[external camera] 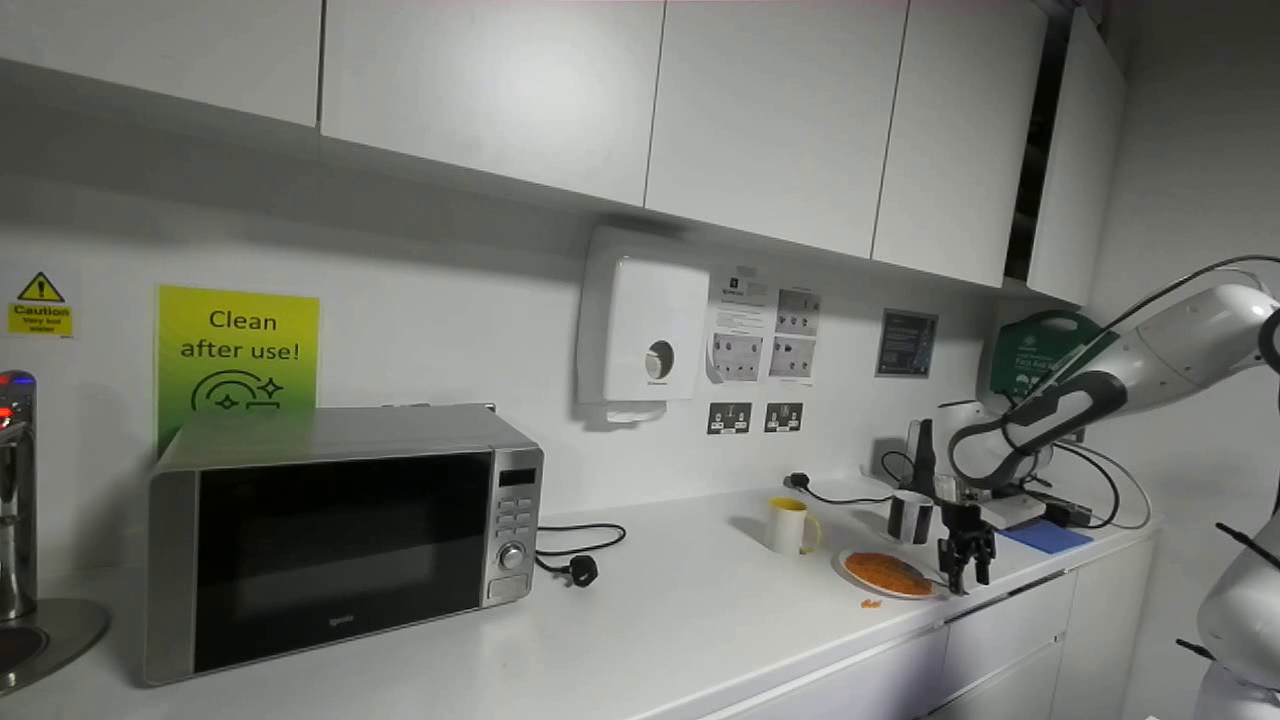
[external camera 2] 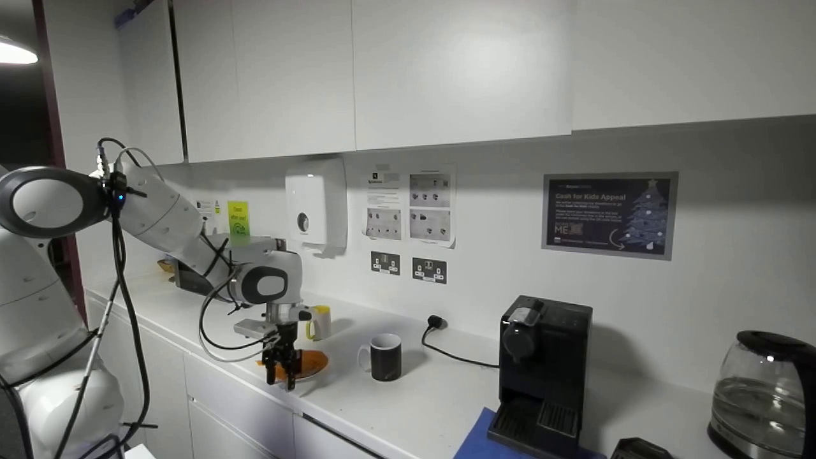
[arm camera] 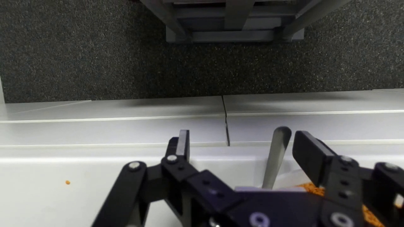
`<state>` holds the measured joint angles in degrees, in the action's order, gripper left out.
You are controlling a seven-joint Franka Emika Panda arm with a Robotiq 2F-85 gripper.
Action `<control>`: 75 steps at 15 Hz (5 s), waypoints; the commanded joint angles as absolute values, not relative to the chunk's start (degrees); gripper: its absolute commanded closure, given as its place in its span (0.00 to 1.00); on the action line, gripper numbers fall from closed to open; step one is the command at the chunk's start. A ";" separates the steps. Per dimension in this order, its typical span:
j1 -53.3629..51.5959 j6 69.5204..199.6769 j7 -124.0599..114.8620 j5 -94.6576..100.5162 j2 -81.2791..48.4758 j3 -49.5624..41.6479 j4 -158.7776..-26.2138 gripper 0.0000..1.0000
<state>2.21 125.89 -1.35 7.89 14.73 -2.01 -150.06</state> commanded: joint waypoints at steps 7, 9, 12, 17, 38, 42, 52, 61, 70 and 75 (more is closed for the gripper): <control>2.42 124.80 0.24 7.47 16.92 -2.17 -151.23 0.87; 2.44 124.70 0.12 7.70 16.88 -2.09 -151.20 1.00; 2.45 124.58 0.04 8.02 16.80 -1.99 -151.18 0.95; 2.25 122.95 0.79 8.36 16.97 -1.85 -150.49 0.92; -1.91 89.74 4.59 4.14 18.68 0.20 -135.53 0.97; -1.68 78.64 4.66 1.92 16.02 -0.09 -131.12 0.97; -0.98 67.50 4.73 -1.87 5.69 -0.51 -121.82 0.97; -0.78 68.07 5.42 -1.98 -2.81 -0.20 -118.18 0.97; -0.57 67.79 7.10 -1.96 -6.51 -0.14 -116.77 0.97; -0.49 67.91 7.59 -1.93 -7.99 -0.09 -115.86 0.97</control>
